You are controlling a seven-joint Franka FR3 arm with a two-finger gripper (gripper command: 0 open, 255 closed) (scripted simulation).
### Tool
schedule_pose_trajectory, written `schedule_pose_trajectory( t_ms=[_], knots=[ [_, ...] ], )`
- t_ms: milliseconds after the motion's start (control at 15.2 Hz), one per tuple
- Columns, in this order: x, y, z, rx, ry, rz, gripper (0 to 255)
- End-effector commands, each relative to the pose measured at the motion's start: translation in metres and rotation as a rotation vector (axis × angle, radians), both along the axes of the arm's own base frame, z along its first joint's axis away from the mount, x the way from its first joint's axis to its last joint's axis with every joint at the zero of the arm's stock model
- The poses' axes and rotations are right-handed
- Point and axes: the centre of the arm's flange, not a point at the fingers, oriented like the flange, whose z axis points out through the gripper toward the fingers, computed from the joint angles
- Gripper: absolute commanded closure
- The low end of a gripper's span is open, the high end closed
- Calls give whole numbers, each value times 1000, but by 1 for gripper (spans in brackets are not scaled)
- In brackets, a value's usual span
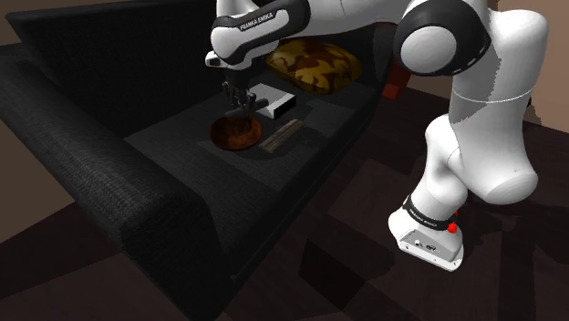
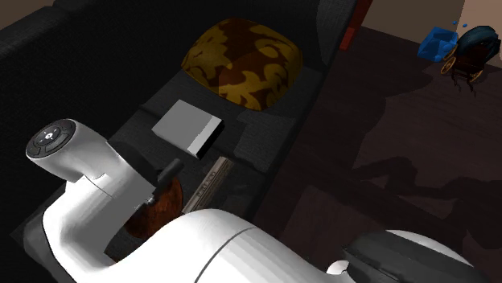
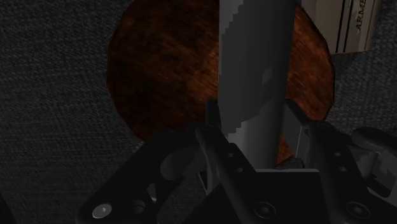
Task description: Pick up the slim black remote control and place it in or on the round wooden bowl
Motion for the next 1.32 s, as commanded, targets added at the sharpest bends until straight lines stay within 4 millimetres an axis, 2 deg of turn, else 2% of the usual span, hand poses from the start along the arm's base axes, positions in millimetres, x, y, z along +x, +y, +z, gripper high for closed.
schedule_pose_trajectory(
  t_ms=[0, 66, 792, 1254],
  knots=[
    [9, 25, -2, 1, 1, -1, 255],
    [17, 45, -3, 1, 1, -1, 255],
    [17, 45, -59, 1, 1, -1, 255],
    [17, 45, -59, 1, 1, -1, 255]
  ],
)
